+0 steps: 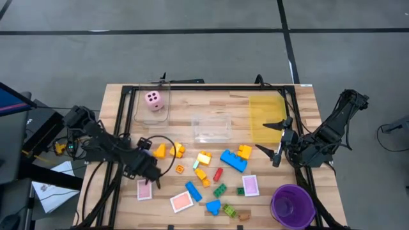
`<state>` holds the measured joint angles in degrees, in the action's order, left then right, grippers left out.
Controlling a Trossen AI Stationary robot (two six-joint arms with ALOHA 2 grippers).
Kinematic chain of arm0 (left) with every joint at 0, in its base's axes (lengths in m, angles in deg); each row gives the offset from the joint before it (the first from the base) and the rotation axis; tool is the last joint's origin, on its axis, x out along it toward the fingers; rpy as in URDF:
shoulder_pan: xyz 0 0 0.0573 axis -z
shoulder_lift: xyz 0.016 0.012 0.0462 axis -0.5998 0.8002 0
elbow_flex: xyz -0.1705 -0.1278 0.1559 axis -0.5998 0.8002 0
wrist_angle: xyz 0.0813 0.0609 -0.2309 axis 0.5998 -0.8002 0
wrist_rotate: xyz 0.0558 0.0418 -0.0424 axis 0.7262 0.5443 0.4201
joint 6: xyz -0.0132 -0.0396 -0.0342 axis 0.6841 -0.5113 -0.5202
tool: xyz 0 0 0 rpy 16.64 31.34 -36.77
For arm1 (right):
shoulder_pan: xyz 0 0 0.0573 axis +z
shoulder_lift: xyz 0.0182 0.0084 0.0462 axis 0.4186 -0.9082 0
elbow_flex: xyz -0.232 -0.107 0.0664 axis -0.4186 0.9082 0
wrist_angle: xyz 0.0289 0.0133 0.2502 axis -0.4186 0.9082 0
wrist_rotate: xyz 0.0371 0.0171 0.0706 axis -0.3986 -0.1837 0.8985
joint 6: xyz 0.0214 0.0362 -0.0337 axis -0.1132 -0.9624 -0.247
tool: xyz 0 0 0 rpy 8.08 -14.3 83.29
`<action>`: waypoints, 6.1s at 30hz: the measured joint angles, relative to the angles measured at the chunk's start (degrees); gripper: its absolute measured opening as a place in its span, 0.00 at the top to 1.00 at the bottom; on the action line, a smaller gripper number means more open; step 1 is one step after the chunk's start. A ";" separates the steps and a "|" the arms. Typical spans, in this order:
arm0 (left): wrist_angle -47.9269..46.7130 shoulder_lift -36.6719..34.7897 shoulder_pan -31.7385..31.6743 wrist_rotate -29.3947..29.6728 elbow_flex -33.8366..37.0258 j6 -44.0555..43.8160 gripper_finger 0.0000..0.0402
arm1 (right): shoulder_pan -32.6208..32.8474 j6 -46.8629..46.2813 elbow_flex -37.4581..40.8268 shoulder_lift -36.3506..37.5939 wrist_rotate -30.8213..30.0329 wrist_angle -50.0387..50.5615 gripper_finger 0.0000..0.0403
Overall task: Pick & Place Toys
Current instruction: Put the purple die into the top transparent bin, then put the yellow game piece into the yellow bin
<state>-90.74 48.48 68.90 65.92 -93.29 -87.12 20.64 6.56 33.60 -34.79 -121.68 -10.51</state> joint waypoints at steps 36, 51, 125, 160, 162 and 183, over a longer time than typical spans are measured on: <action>1.90 -1.77 -3.25 4.26 -10.12 -10.89 0.14 | 0.02 -0.07 0.02 0.02 0.02 0.38 0.01; -3.24 -5.81 -35.46 32.96 -19.95 -14.98 0.15 | 0.00 -0.03 0.02 0.79 0.04 0.40 0.01; -3.35 -10.82 -62.80 13.08 -19.91 -6.84 0.00 | 0.02 -0.52 0.00 1.05 0.50 1.98 0.01; 2.70 -18.64 -61.04 -11.47 -19.94 -5.36 0.00 | 0.02 -0.50 0.01 1.05 0.59 1.91 0.01; 2.71 -19.59 -57.69 -15.47 -19.95 -6.59 0.00 | 0.02 -0.51 0.02 1.05 0.59 1.91 0.01; 13.46 -20.04 -32.85 -15.18 -19.95 -16.23 0.00 | 0.02 -1.11 0.00 1.05 1.38 1.89 0.01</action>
<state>-77.28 28.44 36.04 50.75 -113.24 -103.34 20.66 5.45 33.60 -33.74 -120.31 -8.62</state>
